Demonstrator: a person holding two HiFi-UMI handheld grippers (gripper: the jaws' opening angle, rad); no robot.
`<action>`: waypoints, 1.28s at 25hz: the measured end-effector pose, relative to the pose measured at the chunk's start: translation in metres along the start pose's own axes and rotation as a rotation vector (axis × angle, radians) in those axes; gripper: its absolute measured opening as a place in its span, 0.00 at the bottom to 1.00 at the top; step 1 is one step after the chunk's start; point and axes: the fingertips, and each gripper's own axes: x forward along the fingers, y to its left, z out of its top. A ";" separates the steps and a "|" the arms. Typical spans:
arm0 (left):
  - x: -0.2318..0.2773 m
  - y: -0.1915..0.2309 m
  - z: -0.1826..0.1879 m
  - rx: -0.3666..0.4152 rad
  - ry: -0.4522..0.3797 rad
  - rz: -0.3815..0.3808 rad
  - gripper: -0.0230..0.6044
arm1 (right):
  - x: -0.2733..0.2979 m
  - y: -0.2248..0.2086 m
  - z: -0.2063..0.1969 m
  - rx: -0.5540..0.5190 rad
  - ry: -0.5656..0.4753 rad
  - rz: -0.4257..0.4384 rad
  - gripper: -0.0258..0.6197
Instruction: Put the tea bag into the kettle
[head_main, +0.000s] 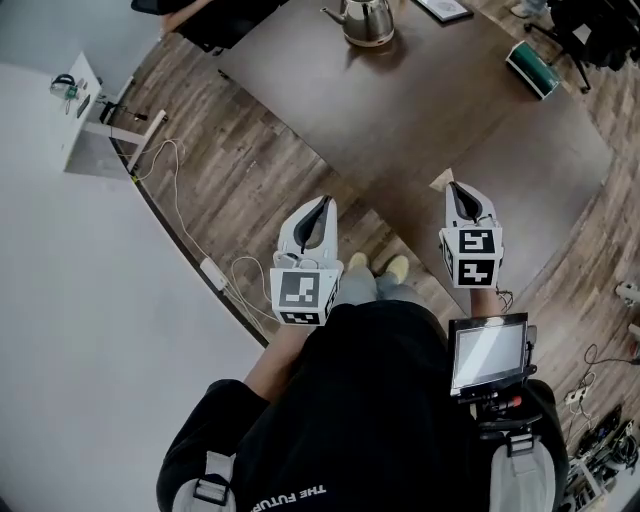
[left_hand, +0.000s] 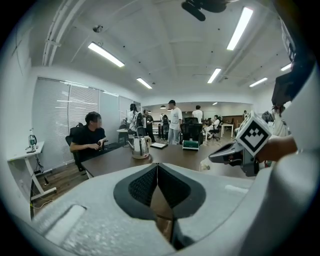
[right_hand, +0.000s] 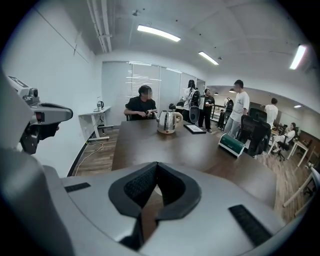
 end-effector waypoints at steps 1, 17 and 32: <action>0.002 -0.001 0.002 0.007 0.000 -0.011 0.04 | -0.001 -0.001 -0.001 0.009 -0.001 -0.008 0.05; 0.012 0.015 0.016 0.071 -0.013 -0.163 0.04 | -0.019 0.011 0.009 0.077 0.001 -0.129 0.05; 0.032 0.110 0.021 0.079 -0.058 -0.217 0.04 | 0.030 0.069 0.072 0.078 -0.018 -0.183 0.05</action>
